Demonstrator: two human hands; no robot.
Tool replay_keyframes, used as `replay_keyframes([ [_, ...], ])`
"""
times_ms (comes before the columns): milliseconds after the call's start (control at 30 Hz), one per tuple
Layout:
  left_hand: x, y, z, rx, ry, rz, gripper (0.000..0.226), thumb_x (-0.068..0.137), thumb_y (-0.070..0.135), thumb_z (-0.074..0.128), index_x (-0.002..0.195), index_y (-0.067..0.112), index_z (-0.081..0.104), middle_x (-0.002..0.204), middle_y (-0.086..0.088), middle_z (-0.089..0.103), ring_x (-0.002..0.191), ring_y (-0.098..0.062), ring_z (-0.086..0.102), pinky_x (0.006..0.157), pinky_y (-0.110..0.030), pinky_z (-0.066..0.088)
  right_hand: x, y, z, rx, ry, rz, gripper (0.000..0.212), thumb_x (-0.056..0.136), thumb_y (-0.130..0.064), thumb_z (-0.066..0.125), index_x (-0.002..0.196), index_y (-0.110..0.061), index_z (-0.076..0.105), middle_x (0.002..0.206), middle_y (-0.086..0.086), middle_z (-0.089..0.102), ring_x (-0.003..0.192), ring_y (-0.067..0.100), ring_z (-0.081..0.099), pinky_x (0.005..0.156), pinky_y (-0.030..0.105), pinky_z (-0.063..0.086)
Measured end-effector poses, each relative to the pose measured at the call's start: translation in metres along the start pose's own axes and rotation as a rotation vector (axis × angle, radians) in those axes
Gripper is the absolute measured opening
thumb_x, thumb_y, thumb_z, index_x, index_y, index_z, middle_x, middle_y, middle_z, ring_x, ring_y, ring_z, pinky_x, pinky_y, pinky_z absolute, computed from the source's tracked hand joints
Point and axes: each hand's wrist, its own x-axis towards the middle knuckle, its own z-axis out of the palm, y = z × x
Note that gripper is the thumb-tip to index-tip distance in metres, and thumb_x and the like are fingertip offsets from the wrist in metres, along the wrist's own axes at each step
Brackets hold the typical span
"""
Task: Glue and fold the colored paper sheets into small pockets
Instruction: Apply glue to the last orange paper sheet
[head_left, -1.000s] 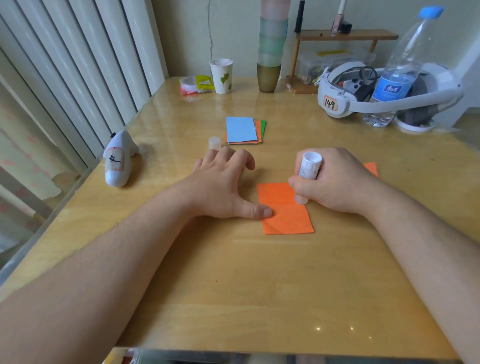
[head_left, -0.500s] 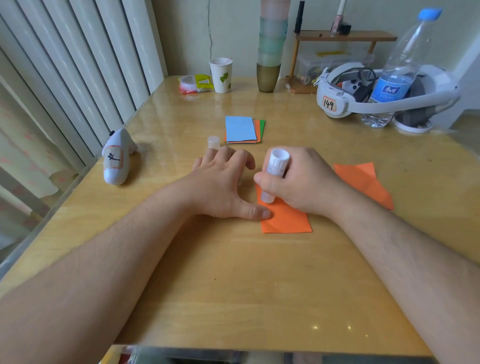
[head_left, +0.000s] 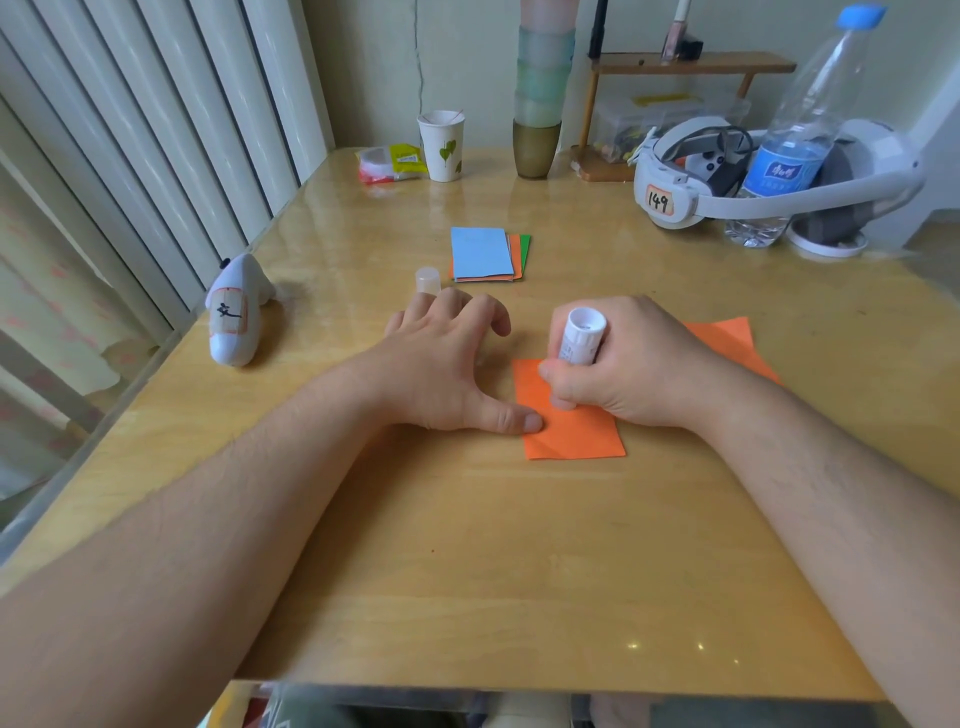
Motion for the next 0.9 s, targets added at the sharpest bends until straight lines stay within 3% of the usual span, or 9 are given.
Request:
replay_keyframes([
  [233,-0.001,0.0,0.0,-0.008,-0.003,-0.008,0.094,0.053,0.09,0.071,0.126,0.043,0.035,0.126,0.011,0.033,0.128,-0.02,0.029,0.111,-0.04,0.028,-0.006,0.01,-0.016,-0.028,-0.043,0.037,0.015,0.084,-0.021,0.074,0.074,-0.015,0.065,0.067,-0.008,0.075,0.079,0.018,0.068,0.08,0.039,0.055],
  [633,-0.001,0.0,-0.001,-0.012,-0.003,-0.012,0.093,0.054,0.09,0.071,0.126,0.042,0.036,0.124,0.011,0.03,0.127,-0.019,0.027,0.113,-0.04,0.028,-0.006,0.011,-0.019,-0.039,-0.043,0.054,0.02,0.087,-0.024,0.07,0.073,-0.012,0.061,0.065,-0.009,0.075,0.078,0.016,0.065,0.08,0.041,0.054],
  [800,0.0,-0.001,-0.001,-0.016,0.001,-0.001,0.092,0.053,0.09,0.069,0.125,0.043,0.035,0.123,0.012,0.03,0.118,-0.014,0.022,0.109,-0.037,0.026,-0.002,0.015,-0.022,0.06,0.172,0.04,0.032,0.074,-0.047,0.061,0.071,-0.015,0.061,0.068,0.0,0.073,0.076,0.026,0.067,0.075,0.047,0.055],
  [900,0.0,-0.001,-0.002,-0.025,-0.019,0.008,0.092,0.054,0.088,0.071,0.126,0.044,0.035,0.125,0.011,0.03,0.117,-0.014,0.022,0.108,-0.035,0.024,0.001,0.009,-0.011,0.102,0.159,0.003,0.039,0.074,-0.054,0.059,0.072,-0.015,0.062,0.069,-0.001,0.075,0.077,0.026,0.07,0.077,0.047,0.056],
])
